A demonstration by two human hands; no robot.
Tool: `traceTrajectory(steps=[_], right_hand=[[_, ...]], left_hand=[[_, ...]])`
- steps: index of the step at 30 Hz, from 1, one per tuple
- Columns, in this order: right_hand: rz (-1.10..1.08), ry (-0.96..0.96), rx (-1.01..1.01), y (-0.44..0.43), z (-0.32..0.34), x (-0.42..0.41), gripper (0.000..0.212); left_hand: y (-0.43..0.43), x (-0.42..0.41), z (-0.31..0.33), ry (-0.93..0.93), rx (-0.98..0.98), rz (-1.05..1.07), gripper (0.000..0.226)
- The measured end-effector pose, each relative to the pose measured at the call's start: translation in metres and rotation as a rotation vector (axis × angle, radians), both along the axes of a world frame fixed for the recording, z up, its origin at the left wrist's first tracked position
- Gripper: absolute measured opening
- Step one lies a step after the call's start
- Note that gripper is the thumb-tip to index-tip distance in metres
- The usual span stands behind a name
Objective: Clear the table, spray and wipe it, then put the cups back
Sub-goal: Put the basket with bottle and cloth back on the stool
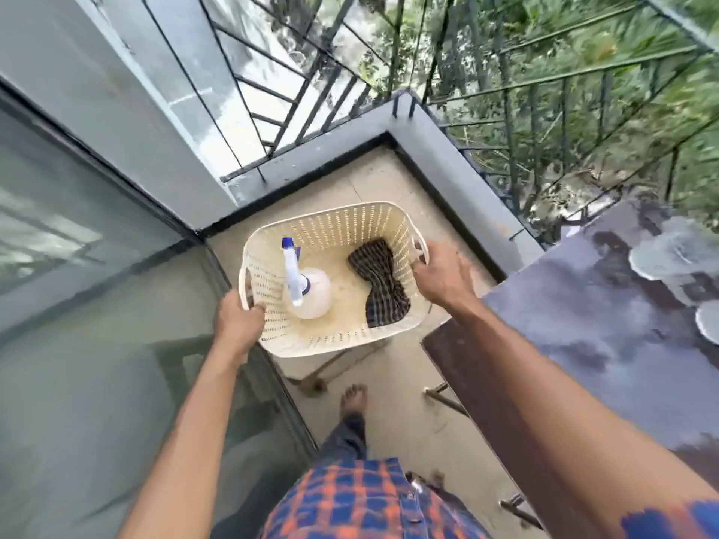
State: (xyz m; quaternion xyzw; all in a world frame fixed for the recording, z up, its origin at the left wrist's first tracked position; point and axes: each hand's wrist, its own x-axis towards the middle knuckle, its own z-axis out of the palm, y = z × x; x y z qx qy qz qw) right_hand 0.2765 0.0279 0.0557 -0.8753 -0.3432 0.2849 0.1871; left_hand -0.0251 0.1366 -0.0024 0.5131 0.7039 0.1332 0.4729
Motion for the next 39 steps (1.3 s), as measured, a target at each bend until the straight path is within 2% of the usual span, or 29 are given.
traceTrajectory(steps=[3,9,22,30,35,39], right_hand=[[0.038,0.083,-0.014,0.042,-0.020,-0.017,0.020],[0.148,0.140,-0.108,0.087,-0.074,-0.040,0.023],[0.240,0.180,-0.252,0.113,-0.165,-0.047,0.031],[0.229,0.220,-0.270,0.113,-0.167,-0.047,0.036],[0.198,0.240,-0.256,0.109,-0.152,-0.047,0.037],[0.154,0.291,-0.226,0.097,-0.130,-0.042,0.044]], left_hand=[[0.004,-0.012,0.002,0.012,-0.020,0.110,0.038],[-0.005,-0.028,-0.050,-0.020,-0.105,0.309,0.040],[-0.008,-0.033,-0.131,-0.003,-0.193,0.355,0.041],[-0.004,-0.043,-0.147,0.015,-0.228,0.306,0.041],[0.002,-0.034,-0.130,-0.016,-0.188,0.418,0.025],[0.008,-0.027,-0.098,0.031,-0.074,0.519,0.027]])
